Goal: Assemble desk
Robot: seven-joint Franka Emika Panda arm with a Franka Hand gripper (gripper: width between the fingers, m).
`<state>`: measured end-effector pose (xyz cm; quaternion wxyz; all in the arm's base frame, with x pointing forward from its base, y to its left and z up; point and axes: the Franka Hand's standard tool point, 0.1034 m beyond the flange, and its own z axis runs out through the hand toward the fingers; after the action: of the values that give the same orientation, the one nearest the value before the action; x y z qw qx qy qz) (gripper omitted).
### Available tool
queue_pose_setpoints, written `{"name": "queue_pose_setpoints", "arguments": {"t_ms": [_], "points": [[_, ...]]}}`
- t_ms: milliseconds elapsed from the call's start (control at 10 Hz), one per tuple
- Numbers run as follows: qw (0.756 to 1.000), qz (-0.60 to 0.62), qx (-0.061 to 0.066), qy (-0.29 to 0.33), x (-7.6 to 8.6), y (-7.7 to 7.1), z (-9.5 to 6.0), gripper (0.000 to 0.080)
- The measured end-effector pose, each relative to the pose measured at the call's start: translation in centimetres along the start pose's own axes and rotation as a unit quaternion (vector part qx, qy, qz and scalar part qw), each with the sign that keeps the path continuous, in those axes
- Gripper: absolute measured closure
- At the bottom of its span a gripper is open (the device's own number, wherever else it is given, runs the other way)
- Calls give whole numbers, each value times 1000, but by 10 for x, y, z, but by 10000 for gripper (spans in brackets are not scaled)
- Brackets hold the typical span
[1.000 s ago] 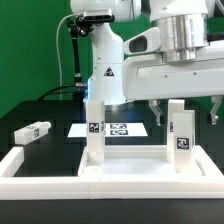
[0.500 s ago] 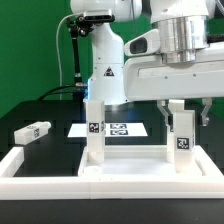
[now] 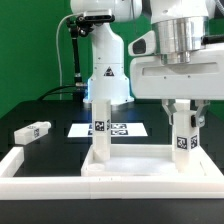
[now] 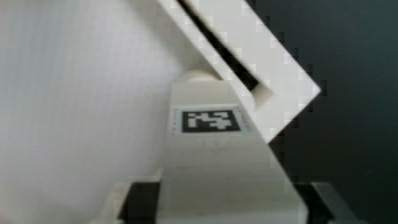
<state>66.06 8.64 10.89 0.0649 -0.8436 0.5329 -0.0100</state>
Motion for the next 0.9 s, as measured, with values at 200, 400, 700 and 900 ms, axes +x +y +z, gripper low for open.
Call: {"name": "queue_pose_setpoints", "arguments": {"t_ms": [200, 400, 700, 900], "points": [[987, 161, 3, -5, -6, -4, 1, 509], [937, 349, 20, -16, -15, -11, 2, 509], [897, 440, 31, -18, -14, -14, 2, 509], [901, 432, 31, -17, -14, -13, 3, 509]]}}
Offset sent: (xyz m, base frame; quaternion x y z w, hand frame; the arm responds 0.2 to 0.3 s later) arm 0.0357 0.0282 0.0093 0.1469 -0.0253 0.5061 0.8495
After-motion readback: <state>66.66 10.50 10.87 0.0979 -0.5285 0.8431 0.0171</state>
